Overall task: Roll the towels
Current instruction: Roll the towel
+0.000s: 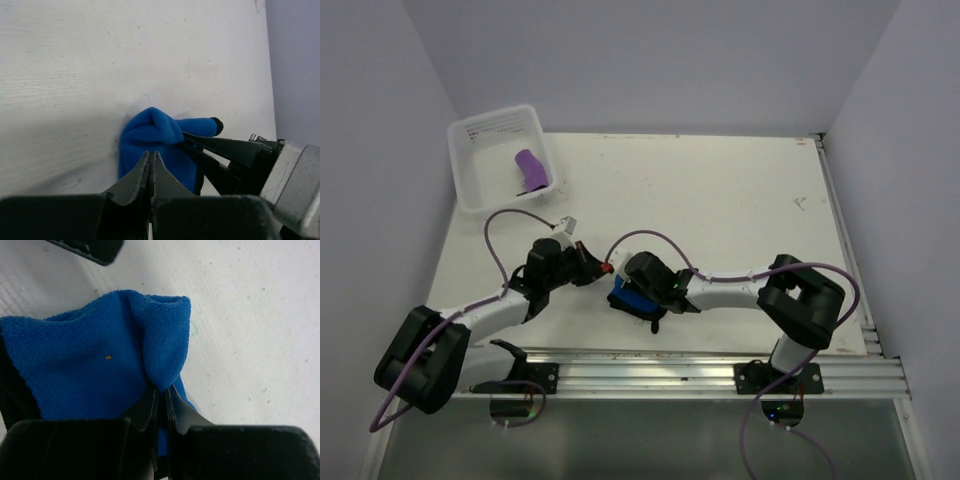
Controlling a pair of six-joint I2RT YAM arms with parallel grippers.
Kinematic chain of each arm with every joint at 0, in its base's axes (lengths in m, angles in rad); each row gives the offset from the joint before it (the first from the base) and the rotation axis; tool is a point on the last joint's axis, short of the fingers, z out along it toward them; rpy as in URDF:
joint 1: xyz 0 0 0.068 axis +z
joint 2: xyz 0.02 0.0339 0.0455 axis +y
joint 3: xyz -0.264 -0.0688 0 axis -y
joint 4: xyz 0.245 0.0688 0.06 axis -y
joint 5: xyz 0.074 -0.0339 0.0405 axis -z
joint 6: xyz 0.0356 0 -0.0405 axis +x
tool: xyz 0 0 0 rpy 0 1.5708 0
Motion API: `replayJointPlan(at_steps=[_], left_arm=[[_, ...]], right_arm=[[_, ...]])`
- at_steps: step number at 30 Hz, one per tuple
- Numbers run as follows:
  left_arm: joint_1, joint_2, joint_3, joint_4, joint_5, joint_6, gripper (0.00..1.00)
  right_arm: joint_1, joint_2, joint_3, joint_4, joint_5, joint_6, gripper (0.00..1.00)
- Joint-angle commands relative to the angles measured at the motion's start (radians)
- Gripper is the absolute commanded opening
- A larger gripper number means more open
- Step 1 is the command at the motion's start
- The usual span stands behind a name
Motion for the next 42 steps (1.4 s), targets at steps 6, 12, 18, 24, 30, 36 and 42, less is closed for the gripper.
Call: replayJointPlan(at_steps=[6,12,18,24,30,36,42], left_arm=[[0.004,0.114,0.087,0.293,0.104,-0.130,0.00],[-0.039,0.231,0.100,0.408,0.113,-0.162,0.00],[-0.100,0.369,0.087,0.466,0.080,-0.162,0.00],[-0.120,0.424,0.058,0.501,0.061,-0.158,0.00],[-0.132,0.426,0.036,0.448,0.006,-0.132,0.00],[-0.131,0.424,0.013,0.374,-0.052,-0.121,0.00],[-0.122,0.520,-0.007,0.406,-0.052,-0.135,0.00]], right_arm=[[0.002,-0.015,-0.027,0.062,-0.016,0.035,0.00],[0.002,-0.010,-0.034,0.071,-0.019,0.041,0.00],[0.002,-0.019,-0.044,0.073,-0.016,0.047,0.00],[0.000,-0.019,-0.061,0.082,-0.016,0.056,0.00],[0.002,-0.028,-0.078,0.091,-0.012,0.061,0.00],[0.002,-0.034,-0.092,0.096,-0.008,0.079,0.04],[0.000,-0.044,-0.087,0.083,-0.005,0.090,0.24]])
